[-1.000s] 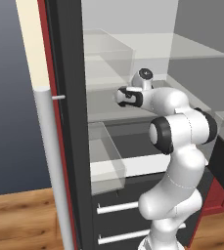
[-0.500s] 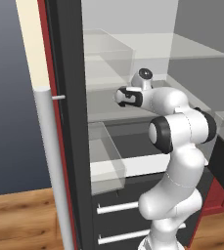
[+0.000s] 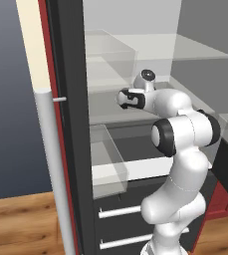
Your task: Transport the fish from the fridge to the microwave and turn on the microwave.
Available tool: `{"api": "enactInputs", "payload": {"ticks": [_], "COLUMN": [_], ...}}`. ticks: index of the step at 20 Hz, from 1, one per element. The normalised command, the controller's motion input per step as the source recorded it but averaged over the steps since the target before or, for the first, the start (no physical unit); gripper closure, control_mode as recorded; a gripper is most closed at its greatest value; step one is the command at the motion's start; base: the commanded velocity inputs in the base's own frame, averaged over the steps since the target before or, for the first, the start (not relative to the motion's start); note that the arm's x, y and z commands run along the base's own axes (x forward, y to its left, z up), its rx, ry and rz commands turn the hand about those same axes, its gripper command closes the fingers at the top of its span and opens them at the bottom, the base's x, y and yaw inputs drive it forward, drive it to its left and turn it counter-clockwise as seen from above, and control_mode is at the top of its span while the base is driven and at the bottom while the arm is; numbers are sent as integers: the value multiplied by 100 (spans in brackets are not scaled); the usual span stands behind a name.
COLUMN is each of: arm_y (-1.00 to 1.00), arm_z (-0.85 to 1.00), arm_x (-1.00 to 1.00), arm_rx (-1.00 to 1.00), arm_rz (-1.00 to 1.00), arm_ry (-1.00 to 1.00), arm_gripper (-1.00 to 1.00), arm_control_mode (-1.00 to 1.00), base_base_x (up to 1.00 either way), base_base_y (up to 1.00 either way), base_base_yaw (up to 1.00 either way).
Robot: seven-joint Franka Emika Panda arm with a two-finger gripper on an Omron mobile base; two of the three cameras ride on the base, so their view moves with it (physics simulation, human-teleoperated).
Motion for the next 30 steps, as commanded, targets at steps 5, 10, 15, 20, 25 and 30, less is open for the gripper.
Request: {"api": "enactInputs", "payload": {"ticks": [5,10,15,20,25,30], "arm_y": [0,0,0,-2,-12,-5], "arm_z": [-4,-45,-22,8,52,47], "arm_x": [0,0,-8,-30,-50,-58], "arm_rx": [0,-2,-1,0,1,0], "arm_rz": [0,0,0,0,0,0], "arm_ry": [0,0,-3,-12,-1,0], "arm_gripper": [100,100,100,100,100,100], "arm_control_mode": [-100,-100,-100,-100,-100,-100], "base_base_x": [0,0,0,0,0,0], "base_base_y": [0,0,0,0,0,0], "base_base_yaw": [0,0,0,0,0,0]}}
